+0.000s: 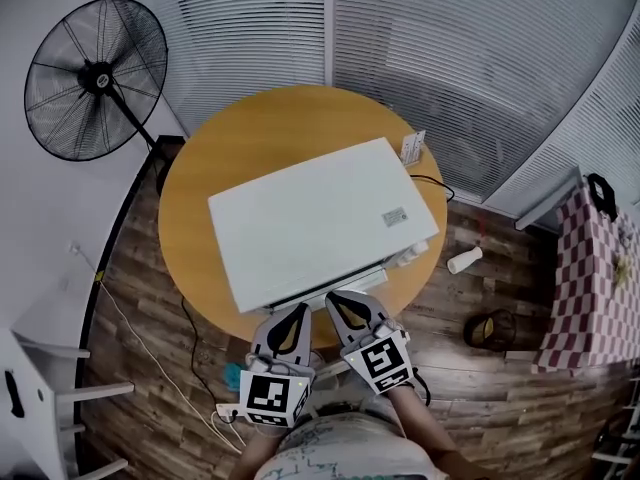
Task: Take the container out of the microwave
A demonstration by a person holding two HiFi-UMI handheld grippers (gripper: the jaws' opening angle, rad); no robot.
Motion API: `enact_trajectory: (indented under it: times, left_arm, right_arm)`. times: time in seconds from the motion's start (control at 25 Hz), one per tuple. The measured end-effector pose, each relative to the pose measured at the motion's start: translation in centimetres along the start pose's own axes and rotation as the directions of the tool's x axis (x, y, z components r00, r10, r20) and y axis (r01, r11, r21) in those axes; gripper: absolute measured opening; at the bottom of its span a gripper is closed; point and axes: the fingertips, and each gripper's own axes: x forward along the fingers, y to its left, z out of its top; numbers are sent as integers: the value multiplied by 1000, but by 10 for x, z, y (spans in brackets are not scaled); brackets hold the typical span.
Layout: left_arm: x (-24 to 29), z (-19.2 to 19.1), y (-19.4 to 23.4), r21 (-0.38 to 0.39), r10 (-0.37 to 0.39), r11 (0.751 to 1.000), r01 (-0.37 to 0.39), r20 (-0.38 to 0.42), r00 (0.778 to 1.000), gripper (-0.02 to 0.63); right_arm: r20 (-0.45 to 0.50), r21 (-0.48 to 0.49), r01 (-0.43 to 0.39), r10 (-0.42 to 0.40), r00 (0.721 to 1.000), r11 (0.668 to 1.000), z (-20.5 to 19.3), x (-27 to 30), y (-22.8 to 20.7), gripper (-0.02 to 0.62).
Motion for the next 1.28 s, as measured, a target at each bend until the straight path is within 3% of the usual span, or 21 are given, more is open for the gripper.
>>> enact_trajectory:
  times: [0.44,0.72,1.0,1.28]
  left_arm:
    - [-4,-5,9,-16,10,1000,-10,-7,1000,14]
    - [-7,-7,14,-24,28,999,-29,-12,1000,14]
    - [-12,-13,16,-38,38,999,-39,-26,999,14]
    - [-15,-17,16,-36,39,999,-40,-35,999,14]
  right_arm:
    - [-60,-62,4,-8,998,998,-39,36,-11,-8]
    - [-102,-161,10,-27,994,987,-64,56,-19,-4]
    - [-128,-267,28,-64,990,963,-78,81,-30,98]
    - [-153,-367,35,-97,983,930,-83,101,-43,145]
